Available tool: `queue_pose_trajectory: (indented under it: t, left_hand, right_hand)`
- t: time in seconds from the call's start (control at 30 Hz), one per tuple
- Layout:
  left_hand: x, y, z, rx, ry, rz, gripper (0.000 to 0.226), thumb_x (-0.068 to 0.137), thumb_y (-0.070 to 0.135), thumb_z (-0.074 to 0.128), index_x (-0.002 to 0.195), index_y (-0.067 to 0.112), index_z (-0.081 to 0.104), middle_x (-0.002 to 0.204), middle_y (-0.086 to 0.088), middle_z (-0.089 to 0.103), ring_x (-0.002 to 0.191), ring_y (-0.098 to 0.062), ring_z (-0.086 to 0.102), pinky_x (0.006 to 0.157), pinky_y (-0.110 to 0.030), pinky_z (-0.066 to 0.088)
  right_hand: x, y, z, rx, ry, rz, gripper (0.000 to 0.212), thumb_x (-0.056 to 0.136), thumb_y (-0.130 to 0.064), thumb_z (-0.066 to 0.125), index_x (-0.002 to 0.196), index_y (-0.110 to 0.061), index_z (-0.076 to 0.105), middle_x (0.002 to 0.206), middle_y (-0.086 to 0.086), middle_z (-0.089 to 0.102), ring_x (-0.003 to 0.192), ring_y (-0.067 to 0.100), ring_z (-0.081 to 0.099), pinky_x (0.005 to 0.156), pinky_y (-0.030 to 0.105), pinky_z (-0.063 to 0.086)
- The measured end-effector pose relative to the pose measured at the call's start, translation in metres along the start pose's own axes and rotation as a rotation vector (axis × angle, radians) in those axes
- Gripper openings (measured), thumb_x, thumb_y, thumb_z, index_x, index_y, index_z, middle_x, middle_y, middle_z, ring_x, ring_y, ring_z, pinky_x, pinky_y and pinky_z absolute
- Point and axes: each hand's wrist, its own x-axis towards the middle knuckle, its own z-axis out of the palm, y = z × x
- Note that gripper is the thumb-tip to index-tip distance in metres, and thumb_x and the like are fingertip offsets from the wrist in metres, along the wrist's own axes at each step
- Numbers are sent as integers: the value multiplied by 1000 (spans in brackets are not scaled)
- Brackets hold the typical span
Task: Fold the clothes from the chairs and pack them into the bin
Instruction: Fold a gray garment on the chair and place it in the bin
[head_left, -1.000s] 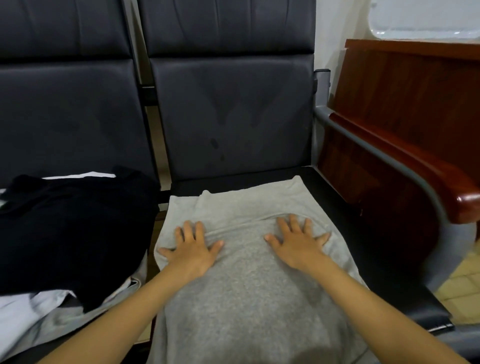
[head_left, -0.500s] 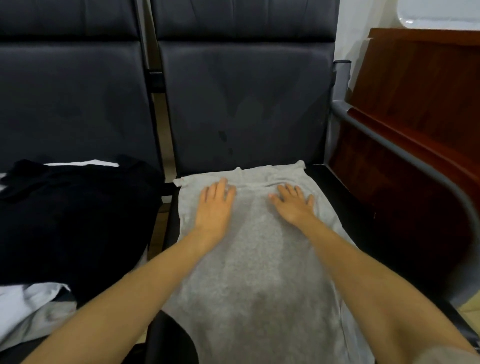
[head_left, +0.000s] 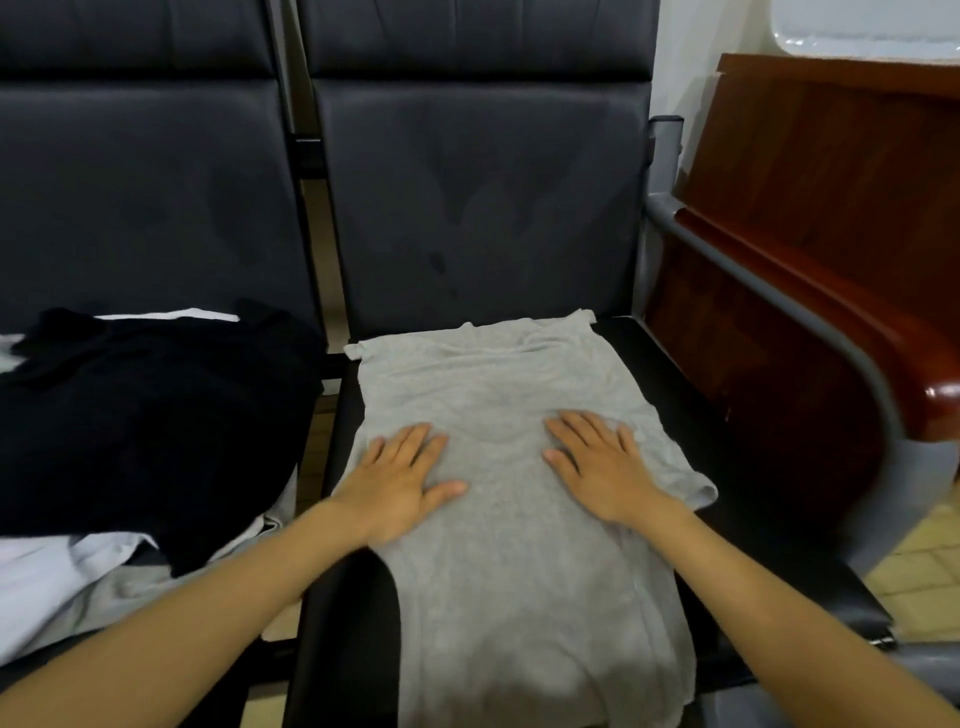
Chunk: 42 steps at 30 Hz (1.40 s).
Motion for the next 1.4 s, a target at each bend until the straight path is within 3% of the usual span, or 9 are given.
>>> queue_pose_trajectory:
  t: [0.23, 0.37, 0.5, 0.63, 0.77, 0.9, 1.03, 1.2, 1.4]
  left_hand:
    - [56, 12, -41, 148, 427, -54, 52, 97, 17, 49, 145, 13, 29, 150, -13, 25, 138, -31, 25, 110, -40, 23]
    - [8, 28, -20, -45, 476, 99, 19, 95, 23, 51, 108, 13, 61, 104, -5, 56, 100, -26, 54, 75, -30, 35]
    - [-27, 4, 10, -117, 432, 188, 33, 93, 38, 47, 103, 11, 64, 97, -4, 58, 92, -24, 56, 73, -31, 41]
    - [-16, -4, 11, -145, 249, 170, 80, 84, 59, 15, 133, 6, 52, 130, -9, 50, 119, -27, 48, 100, -37, 41]
    - [24, -1, 0, -190, 184, 59, 55, 104, 35, 31, 151, 6, 22, 157, -12, 19, 145, -25, 19, 118, -34, 15]
    - [-12, 3, 0, -318, 439, 201, 43, 96, 41, 47, 125, 11, 56, 123, -4, 53, 116, -21, 49, 101, -31, 37]
    - [-79, -6, 13, -316, 316, 344, 56, 83, 74, 37, 99, 26, 58, 101, 18, 48, 97, -3, 46, 89, -20, 37]
    - [-107, -13, 19, -353, 159, 320, 35, 84, 52, 63, 107, 27, 53, 122, 20, 47, 114, 4, 40, 97, -10, 33]
    - [-111, 1, 21, -226, 217, 231, 13, 98, 18, 49, 104, 9, 56, 121, -4, 55, 110, -18, 53, 96, -28, 41]
  right_hand:
    - [63, -1, -29, 169, 154, -34, 43, 100, -33, 43, 140, -15, 44, 145, 7, 41, 136, 24, 33, 114, 39, 23]
    - [10, -18, -22, 128, 278, -226, 29, 95, -30, 55, 116, -11, 64, 119, 6, 58, 115, 24, 48, 96, 33, 39]
    - [-29, -12, -7, 63, 84, -266, 60, 88, -62, 44, 133, -23, 53, 137, -2, 46, 128, 17, 39, 107, 34, 33]
    - [-2, 0, -15, -29, -62, -199, 56, 99, -52, 35, 150, -31, 26, 158, -9, 18, 146, 15, 13, 117, 33, 9]
    - [42, 2, -21, 27, 23, -150, 52, 101, -39, 41, 149, -22, 31, 156, 2, 28, 144, 23, 21, 118, 37, 15]
    - [1, -5, -23, 258, 285, -275, 28, 94, -28, 59, 119, -16, 62, 117, 3, 61, 113, 17, 50, 101, 29, 37]
    - [-78, 2, -17, 252, 177, -415, 11, 91, -27, 64, 96, -19, 69, 94, -12, 61, 93, 2, 49, 86, 20, 41]
    - [-119, 14, -17, 270, -32, -376, 35, 87, -36, 68, 118, -23, 62, 123, -13, 58, 116, 1, 50, 104, 17, 37]
    - [-134, 4, -21, 114, -133, -260, 50, 91, -25, 61, 138, -14, 51, 150, -3, 39, 140, 11, 32, 116, 19, 17]
